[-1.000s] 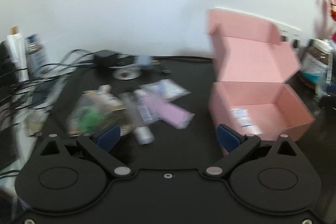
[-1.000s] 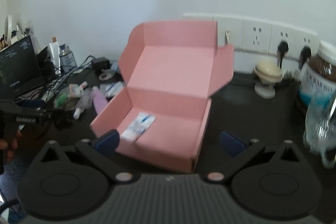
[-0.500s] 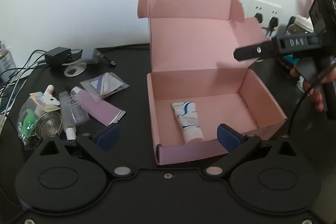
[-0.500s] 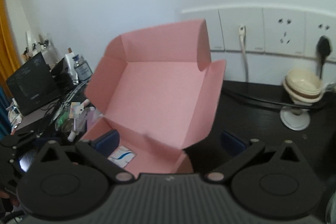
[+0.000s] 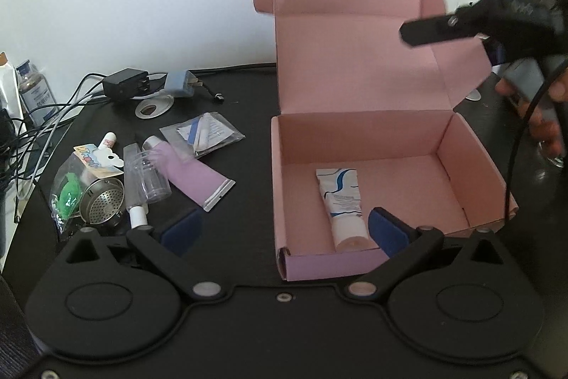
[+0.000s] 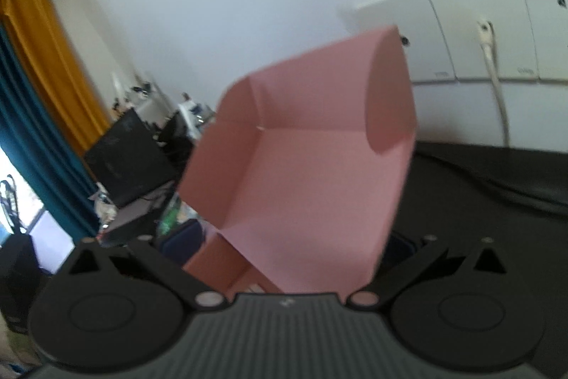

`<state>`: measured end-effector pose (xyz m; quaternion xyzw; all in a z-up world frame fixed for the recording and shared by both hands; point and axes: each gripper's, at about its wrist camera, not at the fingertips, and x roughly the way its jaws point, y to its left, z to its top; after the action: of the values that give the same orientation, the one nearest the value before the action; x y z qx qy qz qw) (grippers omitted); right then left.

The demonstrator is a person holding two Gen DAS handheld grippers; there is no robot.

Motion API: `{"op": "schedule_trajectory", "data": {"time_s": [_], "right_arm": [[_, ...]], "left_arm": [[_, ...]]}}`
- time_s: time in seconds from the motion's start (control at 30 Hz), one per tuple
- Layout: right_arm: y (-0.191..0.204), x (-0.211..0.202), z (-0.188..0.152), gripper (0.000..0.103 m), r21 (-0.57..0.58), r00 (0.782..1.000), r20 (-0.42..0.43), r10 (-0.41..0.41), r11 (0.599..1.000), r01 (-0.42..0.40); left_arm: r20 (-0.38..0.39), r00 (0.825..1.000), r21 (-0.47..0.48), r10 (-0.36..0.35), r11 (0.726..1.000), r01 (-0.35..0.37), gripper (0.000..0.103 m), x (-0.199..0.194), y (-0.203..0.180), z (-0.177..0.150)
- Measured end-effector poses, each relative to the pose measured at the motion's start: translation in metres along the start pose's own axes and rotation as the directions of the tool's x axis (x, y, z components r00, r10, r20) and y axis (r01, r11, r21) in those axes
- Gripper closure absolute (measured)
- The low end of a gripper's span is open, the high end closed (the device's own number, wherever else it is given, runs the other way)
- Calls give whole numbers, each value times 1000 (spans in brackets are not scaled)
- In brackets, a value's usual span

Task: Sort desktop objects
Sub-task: 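Push the pink box lid flap with the right gripper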

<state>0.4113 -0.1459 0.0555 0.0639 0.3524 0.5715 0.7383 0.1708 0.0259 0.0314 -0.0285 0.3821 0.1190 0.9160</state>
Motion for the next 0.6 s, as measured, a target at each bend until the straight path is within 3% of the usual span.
{"op": "schedule_trajectory", "data": {"time_s": [0.3, 0.6], "right_arm": [[26, -24, 8, 1, -55, 996, -2, 90, 994, -90], [76, -48, -9, 1, -127, 999, -27, 26, 992, -29]], "left_arm": [[4, 1000, -16, -10, 1000, 10, 1, 0, -2, -3], [66, 993, 9, -100, 995, 99, 1, -19, 5, -8]]}}
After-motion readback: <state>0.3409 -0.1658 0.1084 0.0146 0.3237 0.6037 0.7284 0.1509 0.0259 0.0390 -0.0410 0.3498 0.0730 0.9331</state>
